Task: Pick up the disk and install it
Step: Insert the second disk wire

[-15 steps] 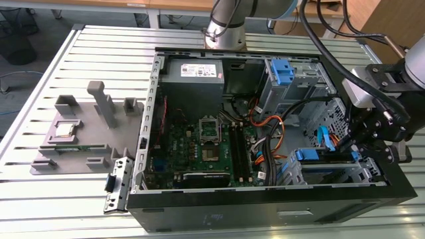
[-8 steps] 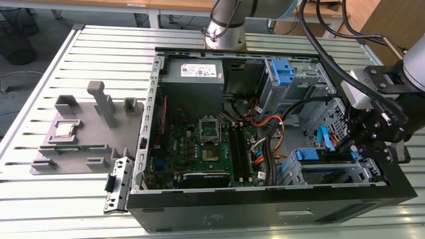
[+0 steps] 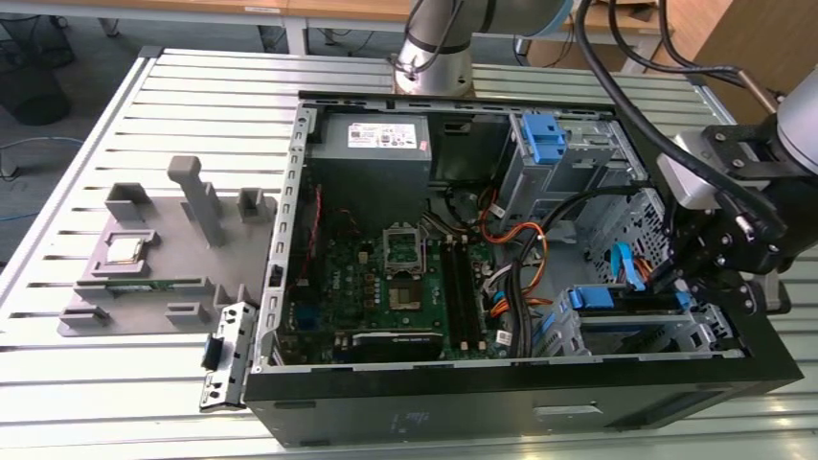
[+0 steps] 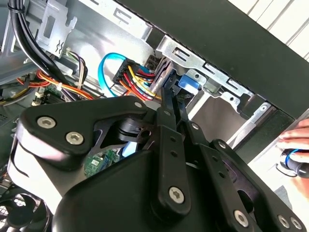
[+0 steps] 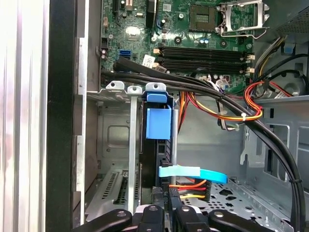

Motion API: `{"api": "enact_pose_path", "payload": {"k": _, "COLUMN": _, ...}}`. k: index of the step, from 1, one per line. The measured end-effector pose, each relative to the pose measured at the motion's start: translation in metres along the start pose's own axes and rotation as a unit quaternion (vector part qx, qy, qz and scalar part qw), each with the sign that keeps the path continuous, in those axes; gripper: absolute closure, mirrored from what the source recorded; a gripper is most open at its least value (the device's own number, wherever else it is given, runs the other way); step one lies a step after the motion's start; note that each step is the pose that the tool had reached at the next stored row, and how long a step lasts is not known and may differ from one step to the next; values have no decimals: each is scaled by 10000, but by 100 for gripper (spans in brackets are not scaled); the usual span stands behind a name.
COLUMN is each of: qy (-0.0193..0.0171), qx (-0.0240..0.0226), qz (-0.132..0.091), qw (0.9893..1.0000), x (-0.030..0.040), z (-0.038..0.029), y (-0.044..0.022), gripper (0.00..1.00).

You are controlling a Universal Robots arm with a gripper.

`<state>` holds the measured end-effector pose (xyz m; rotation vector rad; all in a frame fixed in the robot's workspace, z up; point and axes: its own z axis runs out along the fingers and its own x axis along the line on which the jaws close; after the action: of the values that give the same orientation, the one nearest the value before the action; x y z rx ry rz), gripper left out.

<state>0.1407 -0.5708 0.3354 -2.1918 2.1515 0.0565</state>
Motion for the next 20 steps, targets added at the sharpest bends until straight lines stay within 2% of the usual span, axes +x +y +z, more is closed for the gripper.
{"api": "enact_pose_path", "payload": {"k": 3, "qy": 7, "qx": 0, "qz": 0, "qw": 10000, "x": 0, "z": -3, "y": 0, "gripper": 84}}
{"api": "enact_pose_path", "payload": {"k": 5, "qy": 55, "qx": 0, "qz": -1, "qw": 10000, "x": -1, "z": -4, "y": 0, "gripper": 84}}
{"api": "enact_pose_path", "payload": {"k": 7, "qy": 83, "qx": -1, "qz": 0, "qw": 10000, "x": -2, "z": -2, "y": 0, "gripper": 84}}
{"api": "enact_pose_path", "payload": {"k": 20, "qy": 85, "qx": 1, "qz": 0, "qw": 10000, "x": -6, "z": 28, "y": 3, "gripper": 84}}
